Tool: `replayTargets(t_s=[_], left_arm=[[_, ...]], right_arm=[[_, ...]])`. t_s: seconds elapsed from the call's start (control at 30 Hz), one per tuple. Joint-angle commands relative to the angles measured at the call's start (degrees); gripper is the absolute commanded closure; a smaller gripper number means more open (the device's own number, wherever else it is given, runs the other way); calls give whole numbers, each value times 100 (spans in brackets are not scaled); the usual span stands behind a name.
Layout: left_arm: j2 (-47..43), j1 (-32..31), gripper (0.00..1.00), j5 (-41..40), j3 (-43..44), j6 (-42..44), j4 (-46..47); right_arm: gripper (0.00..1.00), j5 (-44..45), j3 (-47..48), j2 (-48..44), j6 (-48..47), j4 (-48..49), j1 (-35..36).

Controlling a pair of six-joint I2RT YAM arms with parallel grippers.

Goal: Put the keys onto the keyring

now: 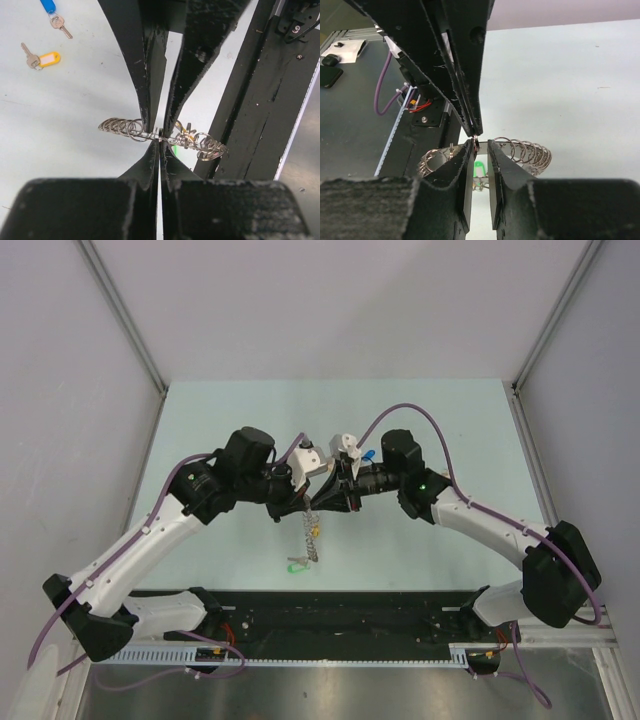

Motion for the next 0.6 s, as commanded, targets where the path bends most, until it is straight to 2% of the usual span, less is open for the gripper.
replayTargets(t_s=[0.0,0.27,0.43,0.57], left_arm=[[-41,-50,100,206,280,168,31],[-58,-59,100,197,245,159,31],[-67,-59,100,118,218,168,31],[-76,-59,100,127,227,159,66]], right_arm=[[80,121,250,-148,36,50,-34],[81,156,242,-156,229,138,-52],[75,252,242,-349,186,24,-87],[75,410,242,-367,19,-204,-105]])
